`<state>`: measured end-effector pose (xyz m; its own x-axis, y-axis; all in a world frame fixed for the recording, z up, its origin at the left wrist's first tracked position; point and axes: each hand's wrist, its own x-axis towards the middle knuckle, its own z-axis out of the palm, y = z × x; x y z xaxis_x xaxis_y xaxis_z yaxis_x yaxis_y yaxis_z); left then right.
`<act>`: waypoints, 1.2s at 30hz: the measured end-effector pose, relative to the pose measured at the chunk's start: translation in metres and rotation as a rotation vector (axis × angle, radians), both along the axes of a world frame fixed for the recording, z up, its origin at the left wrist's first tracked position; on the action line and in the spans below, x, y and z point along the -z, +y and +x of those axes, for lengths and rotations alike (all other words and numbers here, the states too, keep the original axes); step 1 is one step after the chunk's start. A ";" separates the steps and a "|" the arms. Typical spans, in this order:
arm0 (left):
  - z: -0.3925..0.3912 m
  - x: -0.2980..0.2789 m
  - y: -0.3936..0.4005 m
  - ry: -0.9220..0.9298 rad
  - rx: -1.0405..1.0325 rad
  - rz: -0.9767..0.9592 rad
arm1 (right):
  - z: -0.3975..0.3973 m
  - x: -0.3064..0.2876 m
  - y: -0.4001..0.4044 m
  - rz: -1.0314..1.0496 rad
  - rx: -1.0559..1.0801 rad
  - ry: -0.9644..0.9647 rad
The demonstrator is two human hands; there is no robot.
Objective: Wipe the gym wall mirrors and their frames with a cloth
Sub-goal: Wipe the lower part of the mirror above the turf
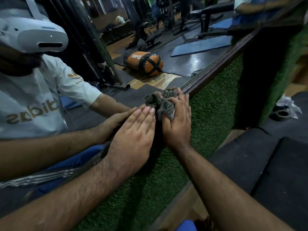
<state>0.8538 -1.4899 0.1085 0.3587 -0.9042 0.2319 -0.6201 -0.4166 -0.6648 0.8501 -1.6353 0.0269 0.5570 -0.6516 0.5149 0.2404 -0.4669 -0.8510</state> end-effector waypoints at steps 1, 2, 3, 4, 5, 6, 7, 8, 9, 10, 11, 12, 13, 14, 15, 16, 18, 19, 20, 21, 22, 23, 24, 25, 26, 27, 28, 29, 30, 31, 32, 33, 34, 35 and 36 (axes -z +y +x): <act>0.002 0.000 -0.003 -0.001 0.007 0.001 | 0.005 -0.002 -0.007 0.032 0.023 -0.012; 0.004 0.001 -0.008 0.002 0.013 -0.004 | 0.010 -0.004 -0.015 0.078 0.054 -0.024; 0.007 0.002 -0.014 0.003 0.014 -0.010 | 0.016 -0.007 -0.023 0.121 0.085 -0.033; 0.008 0.004 -0.021 -0.004 0.015 -0.018 | 0.020 -0.009 -0.028 0.152 0.105 -0.042; 0.011 0.006 -0.028 -0.012 0.021 -0.028 | 0.024 -0.009 -0.032 0.166 0.110 -0.052; 0.011 0.008 -0.033 -0.016 0.021 -0.037 | 0.026 -0.008 -0.033 0.163 0.098 -0.056; 0.012 0.009 -0.038 -0.013 0.019 -0.046 | 0.025 -0.006 -0.035 0.153 0.076 -0.058; 0.012 0.010 -0.042 -0.002 0.013 -0.056 | 0.024 -0.002 -0.038 0.133 0.047 -0.063; 0.010 0.012 -0.043 0.012 0.000 -0.066 | 0.022 0.003 -0.041 0.091 0.018 -0.072; 0.009 0.013 -0.046 0.024 -0.012 -0.074 | 0.019 0.009 -0.048 0.033 -0.008 -0.084; 0.008 0.013 -0.049 0.030 -0.017 -0.080 | 0.019 0.014 -0.058 -0.020 -0.022 -0.088; 0.008 0.013 -0.053 0.030 -0.014 -0.084 | 0.021 0.015 -0.070 -0.033 -0.019 -0.087; 0.009 0.012 -0.057 0.032 -0.004 -0.082 | 0.026 0.013 -0.082 0.003 0.001 -0.084; 0.011 0.013 -0.062 0.038 0.009 -0.076 | 0.031 0.009 -0.092 0.067 0.032 -0.077; 0.013 0.013 -0.068 0.046 0.022 -0.069 | 0.036 0.004 -0.100 0.132 0.064 -0.069; 0.016 0.014 -0.075 0.049 0.031 -0.058 | 0.038 0.000 -0.104 0.175 0.086 -0.060; 0.019 0.016 -0.090 0.048 0.027 -0.051 | 0.039 -0.003 -0.102 0.184 0.076 -0.045; 0.020 0.017 -0.098 0.053 0.018 -0.056 | 0.037 -0.001 -0.099 0.175 0.046 -0.046; 0.021 0.018 -0.106 0.060 0.011 -0.066 | 0.034 0.001 -0.096 0.169 0.012 -0.053; 0.022 0.019 -0.112 0.062 0.011 -0.077 | 0.032 0.004 -0.095 0.164 -0.018 -0.062; 0.022 0.021 -0.116 0.059 0.014 -0.085 | 0.029 0.009 -0.098 0.146 -0.043 -0.069; 0.023 0.022 -0.119 0.060 0.018 -0.093 | 0.029 0.013 -0.104 0.111 -0.057 -0.072; 0.023 0.023 -0.120 0.065 0.021 -0.099 | 0.031 0.014 -0.113 0.078 -0.053 -0.075; 0.025 0.022 -0.120 0.068 0.025 -0.100 | 0.035 0.013 -0.122 0.078 -0.033 -0.082; 0.026 0.022 -0.122 0.072 0.027 -0.092 | 0.041 0.010 -0.131 0.123 -0.001 -0.087; 0.028 0.020 -0.124 0.074 0.027 -0.082 | 0.046 0.004 -0.139 0.199 0.031 -0.091; 0.028 0.019 -0.128 0.077 0.024 -0.076 | 0.051 -0.003 -0.144 0.274 0.053 -0.097; 0.029 0.017 -0.132 0.082 0.020 -0.077 | 0.054 -0.007 -0.146 0.310 0.062 -0.104; 0.029 0.016 -0.137 0.092 0.015 -0.085 | 0.054 -0.007 -0.145 0.293 0.054 -0.118; 0.029 0.016 -0.142 0.101 0.013 -0.099 | 0.053 -0.001 -0.145 0.233 0.030 -0.136; 0.029 0.016 -0.146 0.109 0.014 -0.115 | 0.050 0.007 -0.143 0.148 -0.004 -0.146; 0.030 0.017 -0.151 0.116 0.019 -0.126 | 0.045 0.016 -0.144 0.056 -0.035 -0.144; 0.030 0.017 -0.156 0.123 0.030 -0.128 | 0.042 0.023 -0.151 -0.019 -0.052 -0.131; 0.032 0.017 -0.162 0.129 0.040 -0.126 | 0.041 0.025 -0.163 -0.062 -0.050 -0.109; 0.034 0.016 -0.169 0.133 0.045 -0.126 | 0.042 0.022 -0.177 -0.065 -0.040 -0.076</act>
<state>0.8881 -1.6590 0.0923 0.3538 -0.8868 0.2975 -0.7188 -0.4613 -0.5201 0.8921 -1.8119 0.0049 0.5395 -0.5939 0.5968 0.3224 -0.5091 -0.7980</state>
